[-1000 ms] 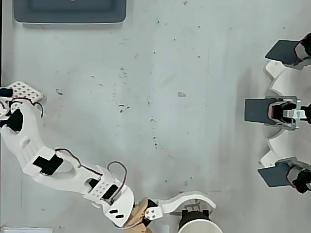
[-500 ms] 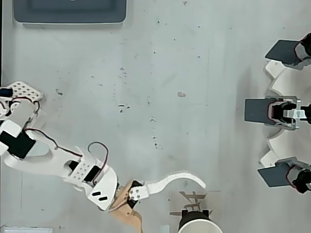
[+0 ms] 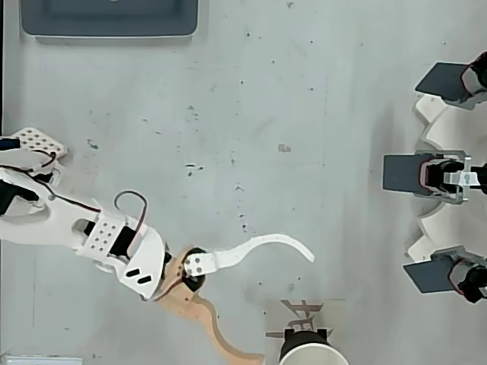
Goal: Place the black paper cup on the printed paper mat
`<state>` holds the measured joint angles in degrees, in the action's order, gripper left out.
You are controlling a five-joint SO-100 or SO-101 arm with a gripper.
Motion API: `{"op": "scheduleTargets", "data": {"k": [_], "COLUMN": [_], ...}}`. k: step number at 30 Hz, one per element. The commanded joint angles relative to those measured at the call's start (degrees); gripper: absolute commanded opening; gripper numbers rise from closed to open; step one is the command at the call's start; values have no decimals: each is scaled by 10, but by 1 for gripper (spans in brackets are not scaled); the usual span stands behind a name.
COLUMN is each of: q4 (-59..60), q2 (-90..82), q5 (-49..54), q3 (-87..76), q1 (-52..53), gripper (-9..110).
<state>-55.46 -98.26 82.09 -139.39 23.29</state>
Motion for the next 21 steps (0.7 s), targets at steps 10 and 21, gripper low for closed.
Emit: {"op": "scheduleTargets", "data": {"k": [10, 21], "q4": [-9, -8], "q2": [-177, -262], "q5": [5, 29], "q3": [-78, -179], "q1": [-135, -230], "gripper": [36, 33]}}
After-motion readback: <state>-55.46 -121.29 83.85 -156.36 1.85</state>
